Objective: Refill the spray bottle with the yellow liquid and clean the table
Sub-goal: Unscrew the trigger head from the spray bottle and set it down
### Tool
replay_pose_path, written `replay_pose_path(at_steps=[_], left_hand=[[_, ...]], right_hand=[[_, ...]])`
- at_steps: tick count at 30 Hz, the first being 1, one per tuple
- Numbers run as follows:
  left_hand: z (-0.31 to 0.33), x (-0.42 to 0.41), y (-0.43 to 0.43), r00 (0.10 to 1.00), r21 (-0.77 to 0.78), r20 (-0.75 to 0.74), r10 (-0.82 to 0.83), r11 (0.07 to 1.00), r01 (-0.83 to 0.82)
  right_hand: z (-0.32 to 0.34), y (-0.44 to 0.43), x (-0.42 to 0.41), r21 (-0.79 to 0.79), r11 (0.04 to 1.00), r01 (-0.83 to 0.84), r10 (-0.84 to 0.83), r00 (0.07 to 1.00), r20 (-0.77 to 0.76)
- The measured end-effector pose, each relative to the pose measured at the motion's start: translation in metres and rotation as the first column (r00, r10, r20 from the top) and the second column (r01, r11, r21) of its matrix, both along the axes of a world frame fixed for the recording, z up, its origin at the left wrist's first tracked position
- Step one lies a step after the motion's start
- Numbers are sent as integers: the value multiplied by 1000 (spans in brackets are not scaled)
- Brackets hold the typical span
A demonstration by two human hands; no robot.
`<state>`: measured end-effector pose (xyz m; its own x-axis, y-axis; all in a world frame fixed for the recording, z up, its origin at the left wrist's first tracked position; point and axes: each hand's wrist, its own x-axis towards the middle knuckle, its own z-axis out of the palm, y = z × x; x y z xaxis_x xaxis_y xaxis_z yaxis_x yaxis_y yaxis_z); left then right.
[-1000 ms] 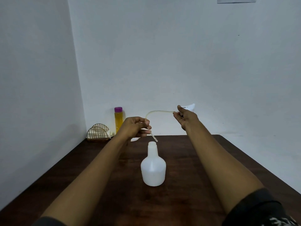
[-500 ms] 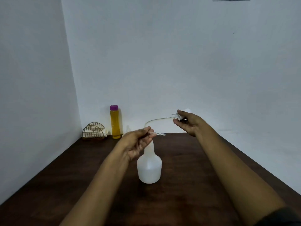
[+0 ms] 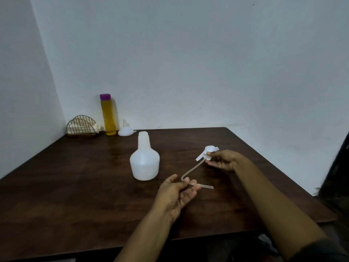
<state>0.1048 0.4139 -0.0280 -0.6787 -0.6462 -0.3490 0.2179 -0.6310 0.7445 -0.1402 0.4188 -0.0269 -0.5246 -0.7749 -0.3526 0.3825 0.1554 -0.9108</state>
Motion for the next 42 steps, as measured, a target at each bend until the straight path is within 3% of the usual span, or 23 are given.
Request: replay_pose_path(at_steps=[12, 18, 27, 33, 35, 39, 42], left_hand=[[-21, -23, -4, 958, -366, 285, 8, 925, 101], [-27, -28, -3, 911, -572, 409, 61, 795, 203], [-34, -25, 5, 919, -727, 355, 169, 668, 158], [-26, -20, 7, 933, -716, 347, 95, 670, 198], [-21, -11, 7, 929, -712, 362, 70, 665, 228], [-10, 19, -9, 921, -769, 357, 156, 609, 195], [4, 51, -40, 908, -827, 318, 273, 549, 124]], right_hand=[[-5, -29, 8, 184, 980, 80, -4, 925, -379], [-24, -39, 3, 120, 977, 174, -80, 831, -551], [-27, -32, 4, 61, 984, 165, -105, 829, -550], [-4, -21, 17, 193, 975, 108, 2, 868, -496], [5, -19, 18, 243, 958, 150, 23, 808, -588], [30, -18, 28, 301, 917, 262, 153, 466, -872], [59, -22, 56, 263, 942, 210, 176, 360, -916]])
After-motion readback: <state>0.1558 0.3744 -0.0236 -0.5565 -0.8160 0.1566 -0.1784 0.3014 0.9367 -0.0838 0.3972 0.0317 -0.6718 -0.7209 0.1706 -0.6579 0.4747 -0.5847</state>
